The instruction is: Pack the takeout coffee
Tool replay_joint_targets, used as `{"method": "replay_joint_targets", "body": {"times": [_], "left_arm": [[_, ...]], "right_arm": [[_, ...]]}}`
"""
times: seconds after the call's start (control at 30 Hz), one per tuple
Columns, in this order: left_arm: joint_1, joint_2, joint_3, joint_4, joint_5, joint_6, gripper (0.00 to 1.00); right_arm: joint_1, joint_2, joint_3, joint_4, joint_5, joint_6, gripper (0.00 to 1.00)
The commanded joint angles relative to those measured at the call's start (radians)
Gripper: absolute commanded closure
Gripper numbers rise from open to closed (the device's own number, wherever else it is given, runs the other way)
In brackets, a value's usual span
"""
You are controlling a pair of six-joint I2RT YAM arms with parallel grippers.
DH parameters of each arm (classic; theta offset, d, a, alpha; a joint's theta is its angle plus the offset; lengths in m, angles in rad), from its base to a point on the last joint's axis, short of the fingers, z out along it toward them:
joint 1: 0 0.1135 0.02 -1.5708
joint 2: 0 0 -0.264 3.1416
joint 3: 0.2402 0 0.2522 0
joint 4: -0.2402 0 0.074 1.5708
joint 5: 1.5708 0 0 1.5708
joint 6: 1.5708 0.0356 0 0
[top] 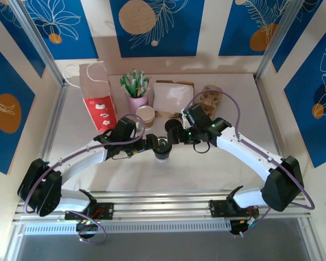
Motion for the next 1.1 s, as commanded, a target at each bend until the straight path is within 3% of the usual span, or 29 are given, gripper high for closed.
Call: {"method": "replay_joint_targets", "body": {"times": [0.0, 0.27, 0.53, 0.8, 0.97, 1.07], "left_arm": [[0.018, -0.008, 0.065, -0.071, -0.024, 0.052, 0.0], [0.128, -0.132, 0.175, -0.142, -0.034, 0.13, 0.0], [0.24, -0.304, 0.246, -0.376, -0.149, 0.309, 0.0], [0.266, -0.446, 0.258, -0.572, -0.354, 0.521, 0.0], [0.266, -0.542, 0.201, -0.585, -0.487, 0.588, 0.0], [0.267, -0.602, 0.148, -0.556, -0.504, 0.578, 0.0]], "right_arm": [[0.033, 0.008, 0.044, -0.046, 0.051, -0.073, 0.27], [0.135, 0.054, 0.098, -0.064, 0.125, -0.191, 0.19], [0.254, 0.164, 0.186, -0.105, 0.246, -0.259, 0.11], [0.3, 0.246, 0.231, -0.12, 0.363, -0.285, 0.08], [0.315, 0.288, 0.26, -0.13, 0.396, -0.291, 0.07], [0.322, 0.307, 0.274, -0.132, 0.398, -0.291, 0.09]]}}
